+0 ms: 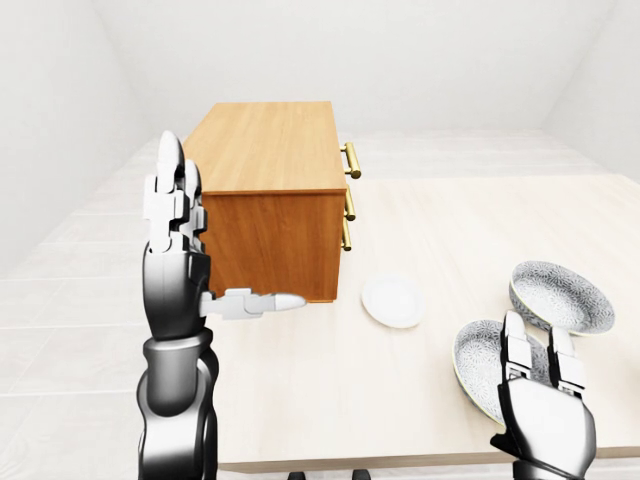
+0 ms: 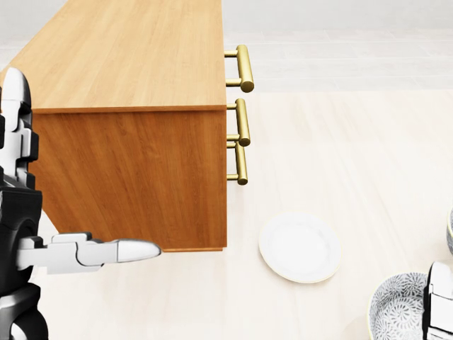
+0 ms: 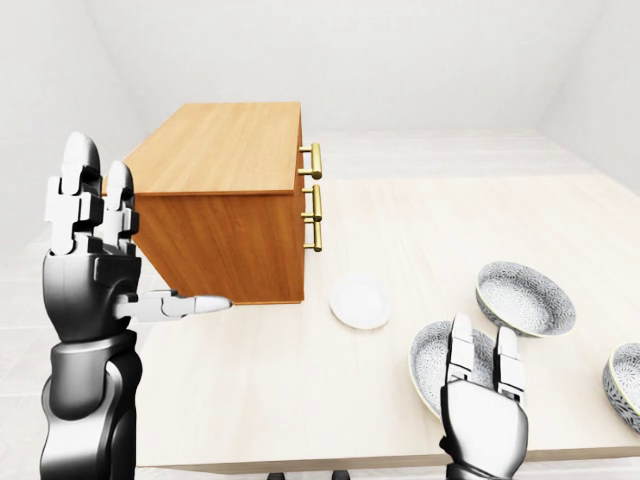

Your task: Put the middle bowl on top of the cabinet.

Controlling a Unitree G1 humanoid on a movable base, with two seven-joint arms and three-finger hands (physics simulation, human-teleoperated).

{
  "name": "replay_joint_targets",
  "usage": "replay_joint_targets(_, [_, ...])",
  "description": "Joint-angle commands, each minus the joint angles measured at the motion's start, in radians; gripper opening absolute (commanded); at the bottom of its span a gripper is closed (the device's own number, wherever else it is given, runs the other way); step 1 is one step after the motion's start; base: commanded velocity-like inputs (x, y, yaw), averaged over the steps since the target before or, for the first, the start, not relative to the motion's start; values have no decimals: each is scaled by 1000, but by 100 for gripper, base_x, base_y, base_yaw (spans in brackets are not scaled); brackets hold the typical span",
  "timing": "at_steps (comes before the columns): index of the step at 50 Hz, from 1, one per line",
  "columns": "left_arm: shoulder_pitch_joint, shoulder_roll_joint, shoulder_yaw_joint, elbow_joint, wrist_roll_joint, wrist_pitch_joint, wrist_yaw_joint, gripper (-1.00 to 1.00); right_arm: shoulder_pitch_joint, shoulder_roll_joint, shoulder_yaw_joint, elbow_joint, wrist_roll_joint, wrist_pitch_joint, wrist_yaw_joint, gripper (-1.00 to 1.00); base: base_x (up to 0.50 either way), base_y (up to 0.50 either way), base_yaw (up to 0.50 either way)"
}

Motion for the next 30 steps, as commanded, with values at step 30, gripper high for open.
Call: replay_joint_targets(30, [6, -5, 0, 6, 13, 0, -4, 100, -15, -181, 128, 294, 91, 0, -192, 100, 0, 0, 0])
